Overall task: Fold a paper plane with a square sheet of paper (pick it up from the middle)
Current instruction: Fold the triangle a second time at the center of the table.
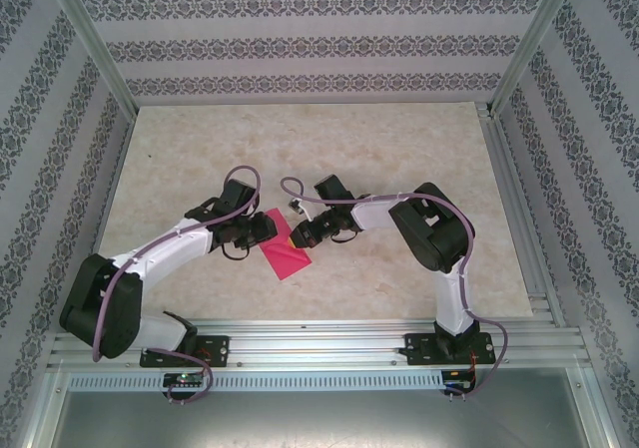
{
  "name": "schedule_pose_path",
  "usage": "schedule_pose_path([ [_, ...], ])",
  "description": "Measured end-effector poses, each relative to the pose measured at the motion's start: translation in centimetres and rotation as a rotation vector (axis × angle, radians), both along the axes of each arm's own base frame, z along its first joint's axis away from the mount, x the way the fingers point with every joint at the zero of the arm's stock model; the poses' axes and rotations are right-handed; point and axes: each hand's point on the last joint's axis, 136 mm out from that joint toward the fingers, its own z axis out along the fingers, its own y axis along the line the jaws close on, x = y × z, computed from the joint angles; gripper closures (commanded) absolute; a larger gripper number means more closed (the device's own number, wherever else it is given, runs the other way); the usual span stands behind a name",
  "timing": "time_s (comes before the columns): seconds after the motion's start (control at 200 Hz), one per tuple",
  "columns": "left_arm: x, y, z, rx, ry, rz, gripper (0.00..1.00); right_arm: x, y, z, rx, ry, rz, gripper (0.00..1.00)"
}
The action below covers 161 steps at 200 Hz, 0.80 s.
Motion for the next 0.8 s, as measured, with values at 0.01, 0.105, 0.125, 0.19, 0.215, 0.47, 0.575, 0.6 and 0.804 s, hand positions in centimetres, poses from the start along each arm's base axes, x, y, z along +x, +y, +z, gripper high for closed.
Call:
schedule_pose_path([
  [0.01, -0.1, 0.1, -0.1, 0.002, 0.003, 0.003, 0.72, 0.0, 0.0, 0.0, 0.000, 0.000, 0.000, 0.94],
  [0.105, 0.3, 0.6, -0.5, 0.028, 0.002, 0.038, 0.73, 0.0, 0.0, 0.0, 0.001, 0.001, 0.002, 0.94],
  [0.125, 0.4, 0.7, -0.5, 0.033, 0.001, 0.045, 0.73, 0.0, 0.0, 0.0, 0.001, -0.001, 0.003, 0.94],
  [0.19, 1.2, 0.7, -0.9, 0.053, 0.008, 0.068, 0.74, -0.1, 0.0, 0.0, 0.001, -0.001, 0.004, 0.94],
  [0.215, 1.5, 0.7, -1.2, 0.060, 0.013, 0.076, 0.74, -0.1, 0.0, 0.0, 0.002, -0.001, 0.005, 0.94],
  [0.47, 2.8, 1.2, -5.3, 0.138, 0.084, 0.142, 0.75, -0.2, 0.1, 0.0, 0.010, -0.015, 0.027, 0.94],
  [0.575, 2.8, 1.7, -6.0, 0.167, 0.090, 0.163, 0.75, -0.1, 0.2, 0.0, 0.009, -0.018, 0.044, 0.94],
  [0.6, 2.9, 1.8, -6.0, 0.171, 0.091, 0.167, 0.75, 0.0, 0.3, 0.0, 0.009, -0.020, 0.048, 0.94],
  [0.804, 3.2, 2.0, -6.1, 0.176, 0.078, 0.186, 0.75, 0.4, 0.0, 0.1, 0.013, -0.029, 0.058, 0.95],
])
